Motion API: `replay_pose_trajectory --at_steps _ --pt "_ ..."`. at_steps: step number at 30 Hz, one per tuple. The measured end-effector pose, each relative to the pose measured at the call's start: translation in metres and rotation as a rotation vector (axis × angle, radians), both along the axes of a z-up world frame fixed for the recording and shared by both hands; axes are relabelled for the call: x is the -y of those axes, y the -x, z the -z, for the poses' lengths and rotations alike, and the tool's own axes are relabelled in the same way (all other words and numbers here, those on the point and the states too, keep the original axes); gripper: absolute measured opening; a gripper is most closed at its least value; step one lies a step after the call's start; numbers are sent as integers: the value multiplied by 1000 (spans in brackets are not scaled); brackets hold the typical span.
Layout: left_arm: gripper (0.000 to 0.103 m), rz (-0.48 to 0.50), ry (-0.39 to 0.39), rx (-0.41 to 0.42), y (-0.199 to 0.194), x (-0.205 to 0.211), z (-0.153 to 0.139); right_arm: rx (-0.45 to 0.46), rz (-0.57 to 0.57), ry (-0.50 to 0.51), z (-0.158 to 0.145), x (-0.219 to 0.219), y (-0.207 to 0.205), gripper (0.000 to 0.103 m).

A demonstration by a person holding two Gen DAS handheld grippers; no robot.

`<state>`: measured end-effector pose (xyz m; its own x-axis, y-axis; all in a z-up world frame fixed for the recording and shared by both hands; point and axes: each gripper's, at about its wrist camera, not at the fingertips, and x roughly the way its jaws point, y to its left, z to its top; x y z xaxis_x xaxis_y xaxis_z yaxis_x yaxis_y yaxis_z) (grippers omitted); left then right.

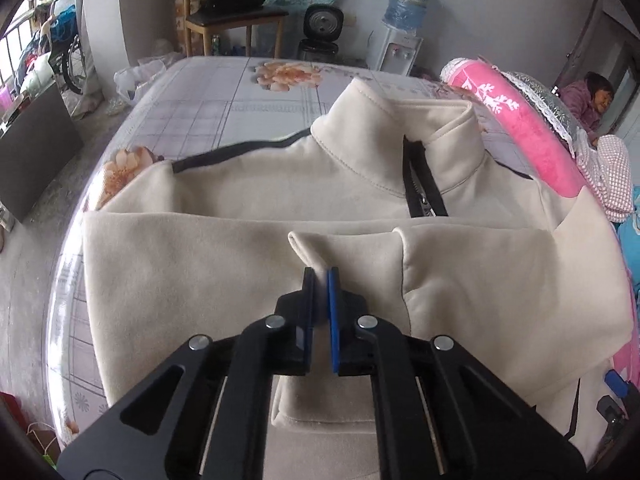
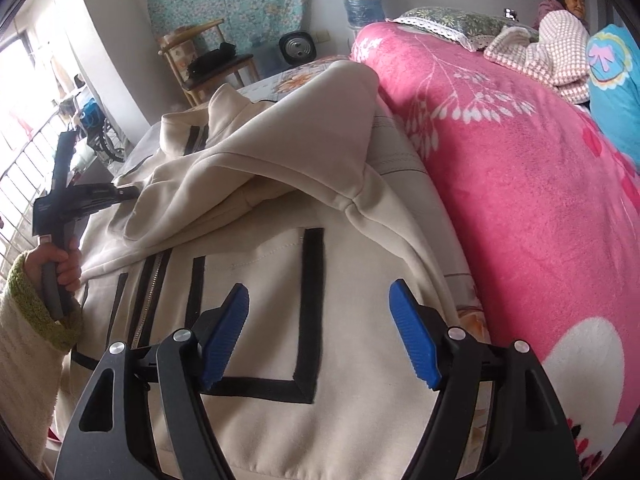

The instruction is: Fold large clothes

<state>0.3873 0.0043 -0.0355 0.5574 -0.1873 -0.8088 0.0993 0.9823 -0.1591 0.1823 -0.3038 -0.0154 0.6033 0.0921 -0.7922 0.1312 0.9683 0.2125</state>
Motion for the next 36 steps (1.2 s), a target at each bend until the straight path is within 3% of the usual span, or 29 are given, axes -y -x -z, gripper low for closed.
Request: replay_pose_trajectory --at_steps 5,8,11,13,15,18,22,26,29,31,35,36 --pt "6 -28 47 181 36 -28 -65 8 7 24 -7 2 2 71" --pt "5 -110 65 214 50 -58 -81 9 1 27 -9 1 2 71" --pt "6 -179 67 100 43 -89 -52 -2 -22 20 -14 -1 -2 71" --pt "6 -199 129 -4 41 -107 -23 -6 -36 38 -22 -3 -7 71" --pt "6 -212 174 -35 47 -117 -8 12 -51 67 -35 -4 -15 71" --pt "6 -223 234 -27 56 -126 -3 39 -62 90 -50 -3 -32 71" --pt "8 -213 232 -34 58 -126 4 8 -47 97 -44 5 -63 71" --pt "13 -224 282 -53 65 -136 10 -17 -20 233 -30 -6 -58 71" --pt "21 -220 290 1 82 -143 -6 -16 -80 294 -23 -17 -43 71" --pt "22 -160 347 41 96 -141 -20 -26 -115 371 -18 -25 -42 71" --pt "24 -52 273 27 102 -110 -23 -63 -174 464 -5 -40 -59 71" --pt "24 -44 253 12 101 -104 -19 -86 -188 486 0 -43 -64 63"
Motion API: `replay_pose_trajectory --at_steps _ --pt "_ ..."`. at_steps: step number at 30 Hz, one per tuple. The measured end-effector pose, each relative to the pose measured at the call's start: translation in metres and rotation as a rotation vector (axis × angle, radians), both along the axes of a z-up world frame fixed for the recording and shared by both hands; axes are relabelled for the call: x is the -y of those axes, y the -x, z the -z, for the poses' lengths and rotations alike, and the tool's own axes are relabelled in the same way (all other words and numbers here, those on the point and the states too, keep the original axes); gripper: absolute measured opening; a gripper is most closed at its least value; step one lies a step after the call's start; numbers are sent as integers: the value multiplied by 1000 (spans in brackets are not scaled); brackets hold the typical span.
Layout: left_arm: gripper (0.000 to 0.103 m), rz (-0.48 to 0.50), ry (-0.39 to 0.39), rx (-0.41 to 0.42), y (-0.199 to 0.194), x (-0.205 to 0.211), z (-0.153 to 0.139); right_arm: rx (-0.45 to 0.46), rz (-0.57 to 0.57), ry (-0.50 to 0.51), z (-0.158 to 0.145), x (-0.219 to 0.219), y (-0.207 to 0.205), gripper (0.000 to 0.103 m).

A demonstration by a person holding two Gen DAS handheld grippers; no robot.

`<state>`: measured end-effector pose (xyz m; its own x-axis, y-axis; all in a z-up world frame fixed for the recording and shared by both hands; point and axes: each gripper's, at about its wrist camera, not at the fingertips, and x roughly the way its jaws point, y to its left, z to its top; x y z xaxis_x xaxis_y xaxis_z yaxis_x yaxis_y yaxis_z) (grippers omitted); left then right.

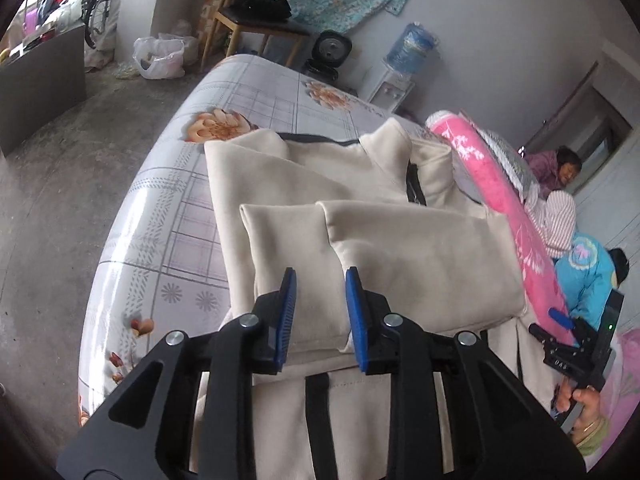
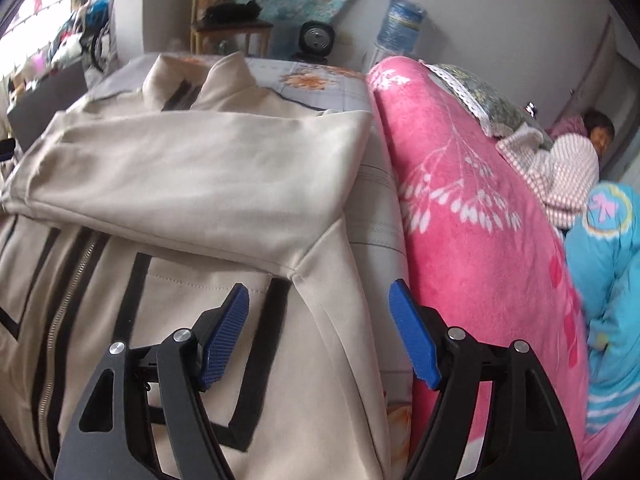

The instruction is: Fold large clothes

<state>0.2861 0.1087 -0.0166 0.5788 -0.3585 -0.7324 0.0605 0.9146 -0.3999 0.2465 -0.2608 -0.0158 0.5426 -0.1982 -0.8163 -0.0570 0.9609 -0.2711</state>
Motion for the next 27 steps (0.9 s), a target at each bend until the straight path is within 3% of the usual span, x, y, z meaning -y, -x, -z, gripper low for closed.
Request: replay_pose_trajectory --at_steps 2,3,4,8,15,19,22,24,27 --pt "24 16 -10 -33 -2 10 13 -43 16 62 11 -2 -8 33" --pt "24 21 -14 -45 -2 12 18 -57 34 72 13 0 -10 11" --pt "24 24 -18 -55 -1 15 23 -52 44 51 11 4 -9 9" --pt "24 35 -3 -49 7 17 29 15 99 -6 -5 20 -3 8" --pt "24 59 0 -61 7 20 34 -5 171 -63 19 49 -15 8" --pt "24 62 -8 -59 11 18 34 -8 165 -126 9 56 -7 12" --pt "24 55 -8 -47 20 8 28 -11 138 -118 -11 61 10 38" --pt "24 44 -11 -30 27 0 21 21 120 -119 -29 64 23 49" --pt "24 40 0 12 30 -7 5 65 89 -208 -51 65 20 53"
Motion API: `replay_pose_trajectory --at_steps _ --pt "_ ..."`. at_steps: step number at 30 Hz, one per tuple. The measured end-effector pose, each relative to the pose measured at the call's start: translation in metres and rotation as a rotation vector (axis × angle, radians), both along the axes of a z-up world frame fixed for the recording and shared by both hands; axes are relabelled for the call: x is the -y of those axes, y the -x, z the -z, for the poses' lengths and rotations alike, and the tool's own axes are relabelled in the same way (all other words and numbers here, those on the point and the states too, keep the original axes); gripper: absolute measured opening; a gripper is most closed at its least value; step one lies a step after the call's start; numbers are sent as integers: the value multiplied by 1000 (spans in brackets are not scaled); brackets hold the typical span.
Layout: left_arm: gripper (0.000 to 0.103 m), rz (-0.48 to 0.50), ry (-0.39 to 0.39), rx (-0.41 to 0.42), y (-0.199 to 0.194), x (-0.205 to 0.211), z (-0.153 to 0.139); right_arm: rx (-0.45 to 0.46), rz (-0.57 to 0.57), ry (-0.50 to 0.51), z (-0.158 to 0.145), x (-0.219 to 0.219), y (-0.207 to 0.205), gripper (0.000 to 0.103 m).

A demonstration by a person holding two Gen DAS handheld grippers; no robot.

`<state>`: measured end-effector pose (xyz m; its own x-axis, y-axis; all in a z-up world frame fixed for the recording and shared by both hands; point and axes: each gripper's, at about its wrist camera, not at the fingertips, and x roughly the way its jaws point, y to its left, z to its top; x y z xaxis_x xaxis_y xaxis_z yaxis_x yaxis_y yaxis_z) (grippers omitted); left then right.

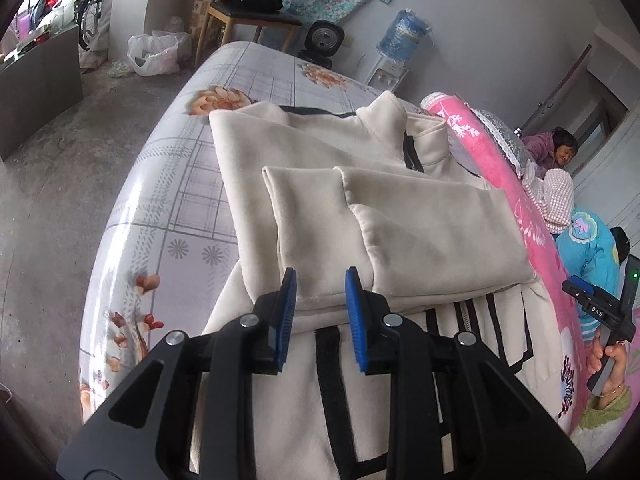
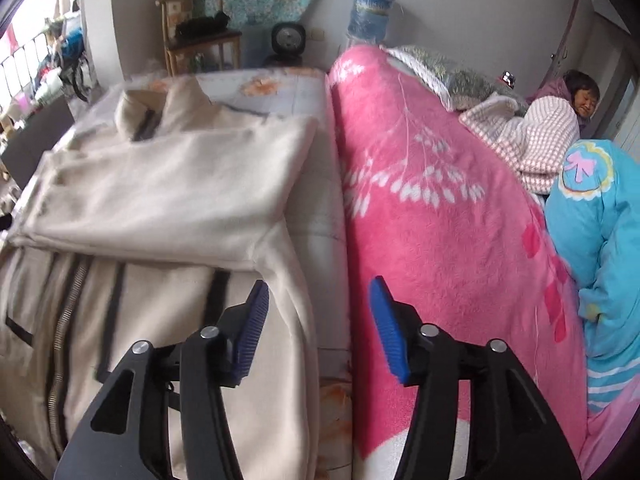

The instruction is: Fold large clothes

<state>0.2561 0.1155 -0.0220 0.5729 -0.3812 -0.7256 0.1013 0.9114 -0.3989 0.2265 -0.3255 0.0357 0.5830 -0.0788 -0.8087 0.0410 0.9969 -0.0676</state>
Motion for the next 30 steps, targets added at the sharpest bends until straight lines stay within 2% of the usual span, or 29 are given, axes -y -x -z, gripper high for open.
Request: replay_pose_trajectory --at_steps 4,7,10,11,12,14,15,17,19,22,24,25,27,29,30 --pt "24 39 28 -4 -20 22 -8 31 -73 -151 -1 -21 -42 54" --pt "24 56 7 -46 -37 46 3 -21 -136 -248 26 -41 -77 54" --pt "24 38 -102 -124 -48 60 28 -118 -155 -238 63 -49 -99 54" --pt "25 35 -88 -103 -45 57 28 -146 -155 -218 74 -47 -102 55" --pt "26 38 -78 -107 -43 54 28 -141 -159 -219 74 -42 -101 60" --pt "35 39 -69 -110 -39 45 25 -171 -134 -201 70 -31 -100 60" --pt "37 32 -86 -100 -37 42 23 -181 -131 -232 67 -25 -100 60" --pt "37 28 -139 -57 -35 39 15 -179 -127 -279 57 -16 -105 60" --pt "37 44 -135 -9 -37 40 5 -138 -127 -269 47 -14 -117 60" --pt "39 55 -124 -21 -49 51 3 -89 -150 -309 42 -20 -145 60" --pt "39 45 -139 -53 -58 59 13 -94 -159 -335 53 -19 -165 61" --pt "39 27 -157 -82 -62 61 22 -128 -134 -331 66 -15 -177 62" --pt "39 4 -164 -48 -61 58 26 -173 -59 -323 81 -1 -194 58" --pt "39 6 -177 -62 -62 56 24 -153 -15 -388 75 18 -194 54" --pt "39 -8 -181 -76 -61 52 21 -144 28 -363 68 22 -188 54"
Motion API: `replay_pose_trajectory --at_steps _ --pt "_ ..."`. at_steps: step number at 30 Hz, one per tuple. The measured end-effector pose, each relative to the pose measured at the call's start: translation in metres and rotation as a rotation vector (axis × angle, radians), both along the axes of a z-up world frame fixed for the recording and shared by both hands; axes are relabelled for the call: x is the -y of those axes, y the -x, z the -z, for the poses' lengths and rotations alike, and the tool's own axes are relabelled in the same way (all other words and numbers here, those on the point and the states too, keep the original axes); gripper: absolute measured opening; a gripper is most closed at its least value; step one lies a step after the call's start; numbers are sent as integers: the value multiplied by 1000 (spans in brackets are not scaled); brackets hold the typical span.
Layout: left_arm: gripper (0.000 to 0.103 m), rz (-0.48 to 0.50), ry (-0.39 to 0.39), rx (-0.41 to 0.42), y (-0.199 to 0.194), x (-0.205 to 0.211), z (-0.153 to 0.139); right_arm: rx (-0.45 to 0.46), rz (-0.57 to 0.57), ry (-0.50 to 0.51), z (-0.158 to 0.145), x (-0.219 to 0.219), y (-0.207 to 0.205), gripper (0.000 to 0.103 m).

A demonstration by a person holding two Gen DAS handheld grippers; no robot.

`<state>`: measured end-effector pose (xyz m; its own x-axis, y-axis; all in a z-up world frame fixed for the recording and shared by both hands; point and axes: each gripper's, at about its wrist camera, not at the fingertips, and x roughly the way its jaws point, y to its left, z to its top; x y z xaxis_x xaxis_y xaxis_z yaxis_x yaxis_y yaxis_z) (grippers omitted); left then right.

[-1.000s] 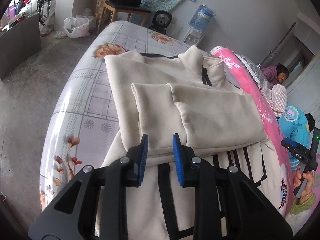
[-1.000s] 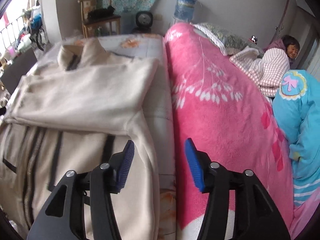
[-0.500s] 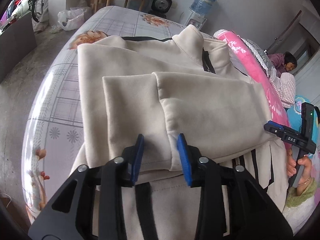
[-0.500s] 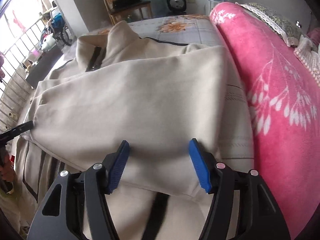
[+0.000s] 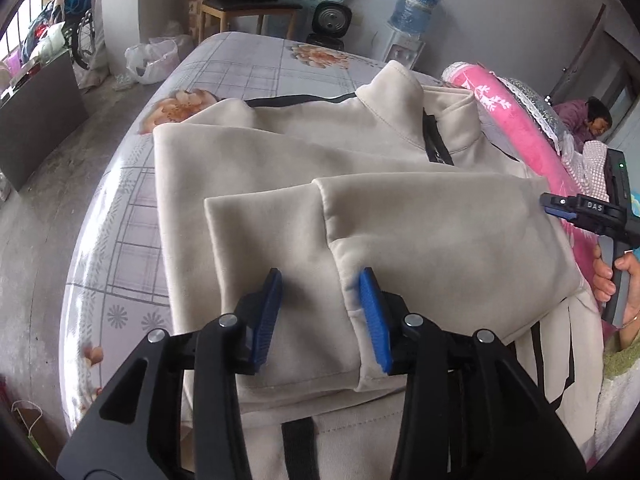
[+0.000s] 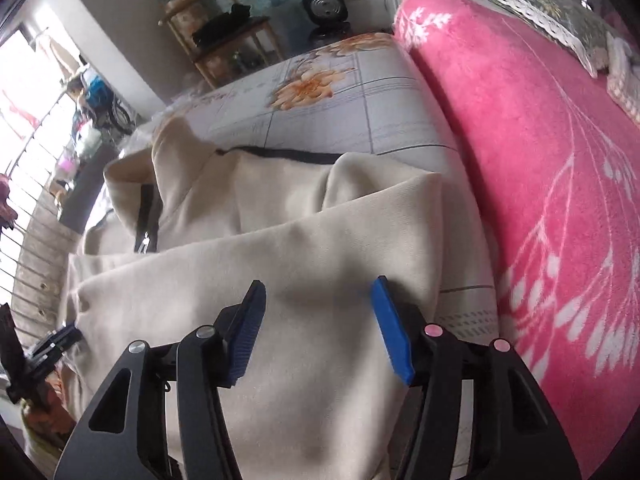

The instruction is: Fold large clothes

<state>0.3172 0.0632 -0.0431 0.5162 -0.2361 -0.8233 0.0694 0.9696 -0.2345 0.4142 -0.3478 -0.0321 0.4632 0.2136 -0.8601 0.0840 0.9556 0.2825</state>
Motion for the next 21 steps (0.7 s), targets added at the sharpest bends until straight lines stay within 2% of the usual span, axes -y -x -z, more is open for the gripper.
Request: replay_pose_trajectory --at_steps 2,5,6,11,13,15,19,21 --pt "39 -18 2 1 6 -9 -9 18 17 52 -18 1 19 54" --pt "39 -8 2 32 25 -18 -27 57 -11 24 -42 -3 60 57" --pt "41 0 1 41 33 -20 -33 61 -18 26 -49 -7 78 61" --pt "56 42 19 55 100 -28 -48 34 -90 38 -59 -42 171 74" --pt "62 54 14 52 130 -28 -46 17 -107 43 -54 -59 202 74" --pt "64 69 4 36 155 -23 -36 2 -123 53 -42 -79 227 74" --pt "64 54 -58 -12 188 -14 -6 -10 -142 91 -12 -105 261 74" --pt "64 36 -74 -28 200 -15 4 -38 -128 158 4 -109 279 74"
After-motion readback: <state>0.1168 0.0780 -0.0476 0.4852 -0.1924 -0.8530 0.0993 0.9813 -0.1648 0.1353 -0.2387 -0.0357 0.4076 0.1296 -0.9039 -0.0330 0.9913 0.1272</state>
